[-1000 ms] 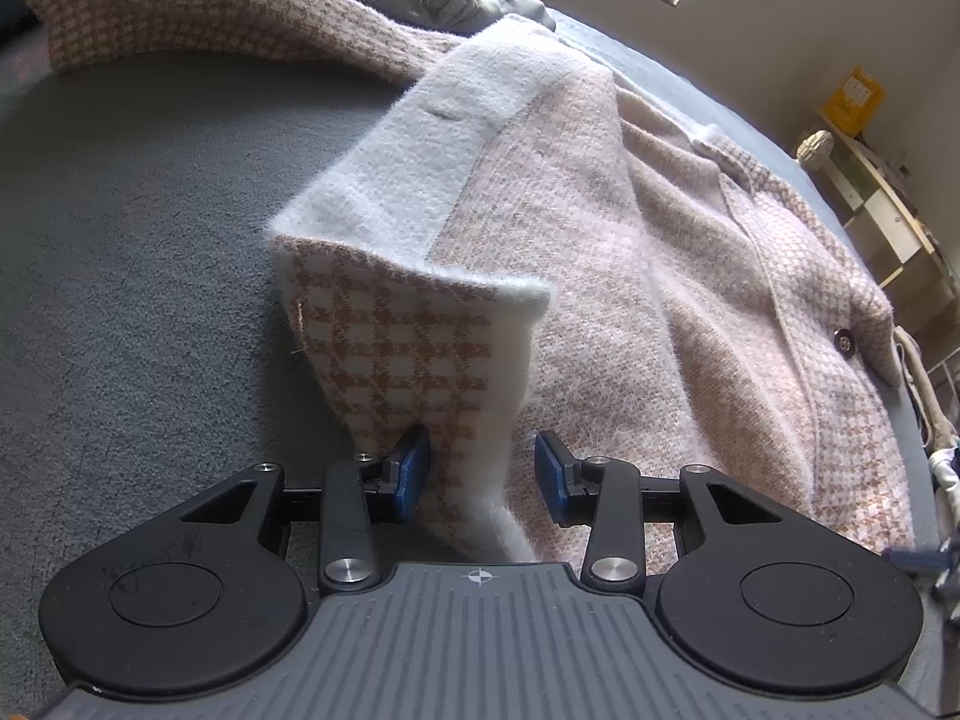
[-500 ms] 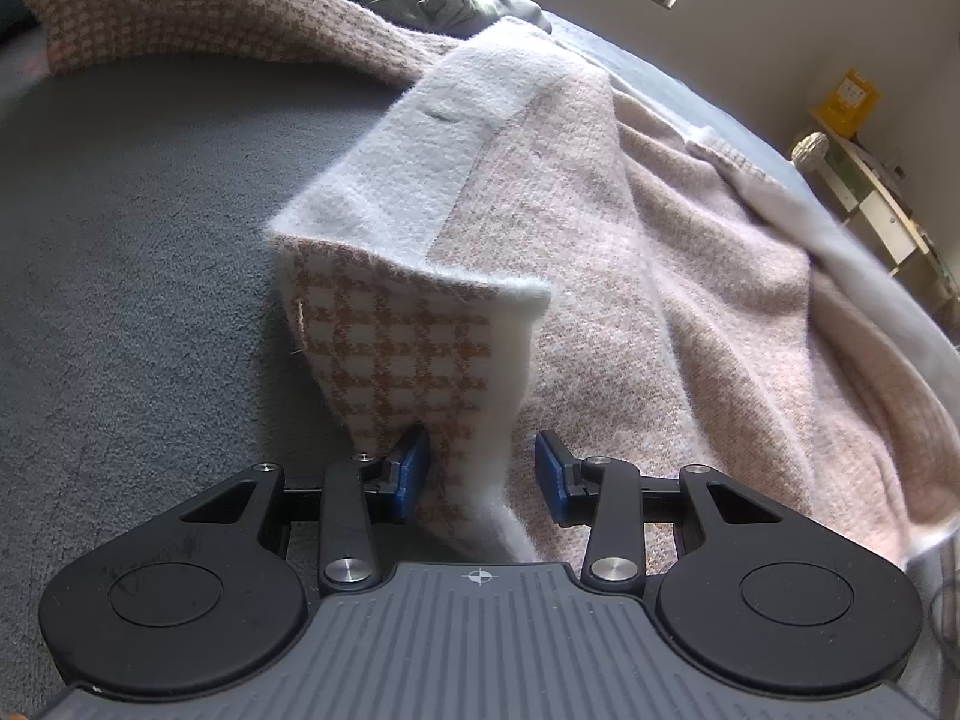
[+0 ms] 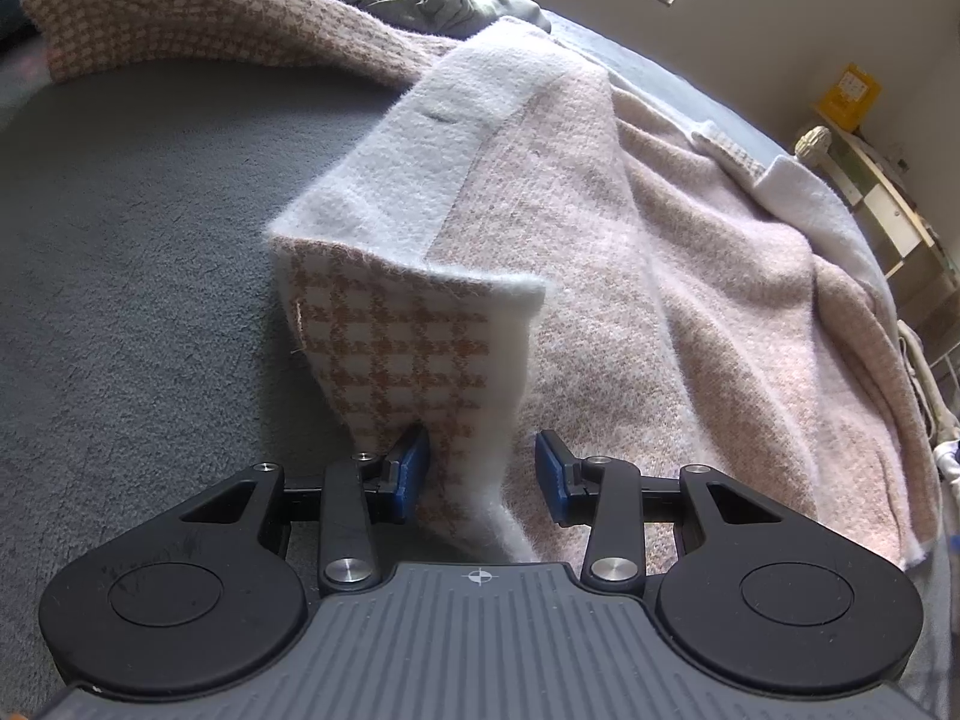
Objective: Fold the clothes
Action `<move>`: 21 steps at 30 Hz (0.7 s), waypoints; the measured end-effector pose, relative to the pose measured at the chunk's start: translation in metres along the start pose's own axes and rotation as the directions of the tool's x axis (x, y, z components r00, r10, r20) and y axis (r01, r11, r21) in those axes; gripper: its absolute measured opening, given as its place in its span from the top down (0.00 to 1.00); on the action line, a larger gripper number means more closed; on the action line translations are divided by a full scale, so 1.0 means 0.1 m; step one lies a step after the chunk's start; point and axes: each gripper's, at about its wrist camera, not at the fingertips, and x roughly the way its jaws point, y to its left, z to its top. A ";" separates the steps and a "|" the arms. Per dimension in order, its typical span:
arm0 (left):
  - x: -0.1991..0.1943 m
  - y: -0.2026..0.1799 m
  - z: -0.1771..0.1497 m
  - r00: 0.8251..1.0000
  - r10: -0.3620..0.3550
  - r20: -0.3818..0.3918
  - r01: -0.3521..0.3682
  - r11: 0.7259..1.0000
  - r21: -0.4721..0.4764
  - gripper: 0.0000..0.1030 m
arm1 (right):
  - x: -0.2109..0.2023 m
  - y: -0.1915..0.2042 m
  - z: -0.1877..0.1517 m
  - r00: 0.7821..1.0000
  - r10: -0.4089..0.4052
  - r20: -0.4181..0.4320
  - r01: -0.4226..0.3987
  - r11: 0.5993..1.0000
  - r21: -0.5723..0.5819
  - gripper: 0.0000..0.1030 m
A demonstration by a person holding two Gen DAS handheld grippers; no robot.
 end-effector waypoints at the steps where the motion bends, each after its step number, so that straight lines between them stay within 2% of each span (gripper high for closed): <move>1: -0.02 0.00 -0.01 1.000 0.001 -0.005 -0.001 1.000 -0.002 0.61 | 0.14 0.05 -0.07 0.999 -0.001 -0.051 0.000 1.000 -0.020 0.51; 3: -0.06 0.02 -0.02 1.000 0.002 -0.014 -0.002 1.000 -0.002 0.58 | 0.40 0.03 -0.14 0.994 -0.019 -0.104 0.018 1.000 -0.008 0.51; 6: -0.10 0.08 -0.05 0.999 0.008 -0.045 -0.008 1.000 -0.002 0.50 | 0.69 -0.11 -0.06 0.994 -0.008 -0.106 0.013 0.999 0.050 0.51; 9: -0.13 0.13 -0.09 0.996 -0.018 -0.092 0.018 1.000 -0.002 0.49 | 0.80 -0.11 0.04 0.997 0.039 -0.070 -0.034 0.997 0.073 0.52; 11: -0.17 0.14 -0.14 0.992 -0.049 -0.119 0.049 0.999 -0.006 0.47 | 0.82 -0.12 0.10 0.998 0.046 -0.035 -0.043 0.995 0.087 0.71; 12: -0.19 0.14 -0.17 0.988 -0.074 -0.133 0.073 0.997 -0.016 0.45 | 0.83 -0.14 0.13 0.999 0.048 -0.017 -0.046 0.994 0.098 0.87; 16: -0.25 0.11 -0.31 0.973 -0.159 -0.169 0.155 0.987 -0.037 0.39 | 0.90 -0.26 0.18 0.999 0.047 0.009 -0.047 0.989 0.142 0.89; 18: -0.26 0.03 -0.37 0.965 -0.186 -0.186 0.186 0.982 -0.017 0.35 | 0.97 -0.33 0.19 0.999 0.052 -0.005 -0.050 0.984 0.173 0.88; 21: -0.25 -0.13 -0.42 0.955 -0.210 -0.207 0.221 0.975 0.029 0.34 | 0.99 -0.43 0.21 0.998 0.055 -0.010 -0.052 0.979 0.198 0.87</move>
